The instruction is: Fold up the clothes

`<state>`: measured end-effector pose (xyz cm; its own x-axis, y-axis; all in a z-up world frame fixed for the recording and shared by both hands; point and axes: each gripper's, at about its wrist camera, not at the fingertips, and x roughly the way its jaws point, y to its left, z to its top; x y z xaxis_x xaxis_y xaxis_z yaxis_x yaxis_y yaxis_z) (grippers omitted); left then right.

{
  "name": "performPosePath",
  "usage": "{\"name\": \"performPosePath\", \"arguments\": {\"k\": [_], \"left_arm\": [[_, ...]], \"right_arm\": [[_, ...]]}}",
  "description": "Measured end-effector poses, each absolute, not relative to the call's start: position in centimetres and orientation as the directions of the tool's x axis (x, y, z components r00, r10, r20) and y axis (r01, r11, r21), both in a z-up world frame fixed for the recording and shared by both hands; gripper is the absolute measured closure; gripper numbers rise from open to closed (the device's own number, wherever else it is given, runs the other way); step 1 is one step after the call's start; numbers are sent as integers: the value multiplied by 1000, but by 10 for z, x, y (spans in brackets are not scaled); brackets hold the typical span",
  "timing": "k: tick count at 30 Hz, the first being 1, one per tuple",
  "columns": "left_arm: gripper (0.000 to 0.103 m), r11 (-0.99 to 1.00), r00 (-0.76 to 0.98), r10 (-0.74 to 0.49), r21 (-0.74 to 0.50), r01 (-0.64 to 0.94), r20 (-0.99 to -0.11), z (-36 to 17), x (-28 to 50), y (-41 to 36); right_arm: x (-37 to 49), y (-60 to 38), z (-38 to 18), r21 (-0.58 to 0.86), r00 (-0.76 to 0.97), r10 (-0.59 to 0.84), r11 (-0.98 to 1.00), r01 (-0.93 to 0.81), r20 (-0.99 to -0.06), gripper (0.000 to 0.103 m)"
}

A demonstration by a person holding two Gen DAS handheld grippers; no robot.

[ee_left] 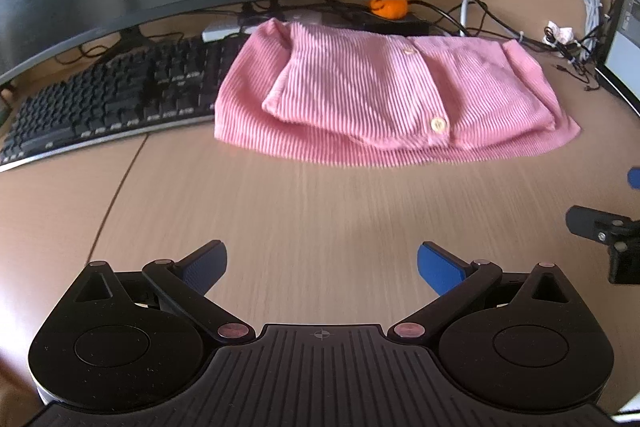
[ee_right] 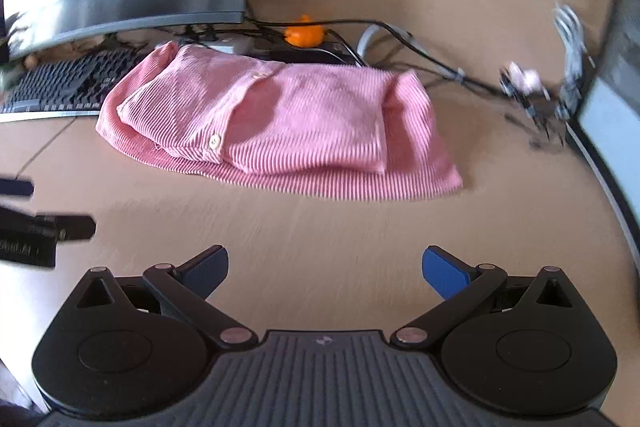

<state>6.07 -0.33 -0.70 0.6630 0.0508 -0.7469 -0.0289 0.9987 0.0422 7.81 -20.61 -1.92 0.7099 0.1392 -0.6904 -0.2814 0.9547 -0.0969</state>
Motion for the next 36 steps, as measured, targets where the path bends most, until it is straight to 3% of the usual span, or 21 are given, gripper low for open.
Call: {"name": "performPosePath", "arguments": {"k": [9,17,22,26,31,36], "left_arm": [[0,999,703,47,33,-34,-709,8,97,2],[0,993,724,112,99,-61,-681,3,115,9],[0,978,736,108,203,40,-669,4,119,-8],[0,935,744,82,309,173,-663,-8,133,-39],[0,830,812,212,538,144,-543,-26,166,-70],[0,853,868,261,521,-3,-422,12,197,-59]], "right_arm": [[128,-172,-13,-265,716,158,858,-440,-680,0],[169,-161,-28,-316,734,168,824,-471,-658,0],[195,-154,-38,-344,744,175,803,-487,-645,0],[214,-169,-25,-264,750,195,856,-445,-632,0],[207,-176,-23,-241,745,214,860,-451,-631,0],[195,-171,-35,-208,698,275,827,-523,-661,0]]}}
